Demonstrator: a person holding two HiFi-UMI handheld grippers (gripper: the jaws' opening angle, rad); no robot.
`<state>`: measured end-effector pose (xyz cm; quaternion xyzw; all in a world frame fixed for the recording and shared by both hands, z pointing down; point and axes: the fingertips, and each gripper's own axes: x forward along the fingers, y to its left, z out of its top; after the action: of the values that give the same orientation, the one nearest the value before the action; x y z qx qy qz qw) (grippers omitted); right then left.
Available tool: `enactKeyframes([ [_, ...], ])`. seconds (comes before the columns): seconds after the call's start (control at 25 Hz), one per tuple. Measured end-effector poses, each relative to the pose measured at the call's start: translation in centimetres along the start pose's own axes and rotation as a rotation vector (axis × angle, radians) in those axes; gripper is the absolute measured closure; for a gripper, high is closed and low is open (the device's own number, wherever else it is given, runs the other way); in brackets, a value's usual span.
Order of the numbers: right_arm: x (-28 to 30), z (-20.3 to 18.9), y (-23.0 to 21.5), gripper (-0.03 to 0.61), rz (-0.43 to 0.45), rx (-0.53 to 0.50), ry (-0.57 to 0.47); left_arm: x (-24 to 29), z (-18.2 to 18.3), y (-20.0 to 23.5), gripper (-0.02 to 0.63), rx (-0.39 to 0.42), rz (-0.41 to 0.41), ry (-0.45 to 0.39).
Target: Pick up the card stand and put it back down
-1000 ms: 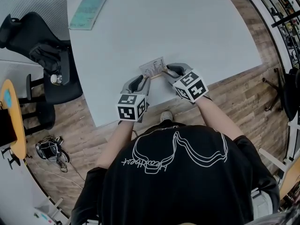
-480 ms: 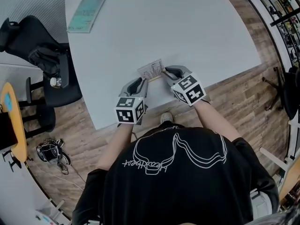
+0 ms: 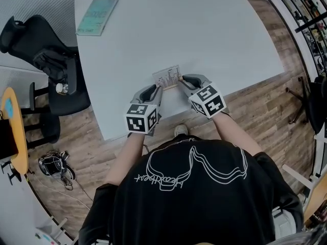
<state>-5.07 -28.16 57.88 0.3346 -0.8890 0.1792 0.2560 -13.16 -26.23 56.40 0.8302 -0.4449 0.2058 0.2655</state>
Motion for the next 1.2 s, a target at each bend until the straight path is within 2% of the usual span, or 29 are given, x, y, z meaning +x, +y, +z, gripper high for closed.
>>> enactKeyframes([
  [0.28,-3.2,0.5,0.7,0.503,-0.001,-0.014,-0.061,-1.6,0.8,-2.4,0.531,0.02,-0.006,-0.029],
  [0.56,-7.1,1.5,2.2,0.503,0.024,0.016,-0.084,-4.5,2.2,-5.4,0.532,0.034,0.022,-0.055],
  [1.2,-18.2,3.7,6.0,0.5,0.061,-0.057,-0.166,-12.1,4.6,-14.1,0.534,-0.015,0.077,-0.174],
])
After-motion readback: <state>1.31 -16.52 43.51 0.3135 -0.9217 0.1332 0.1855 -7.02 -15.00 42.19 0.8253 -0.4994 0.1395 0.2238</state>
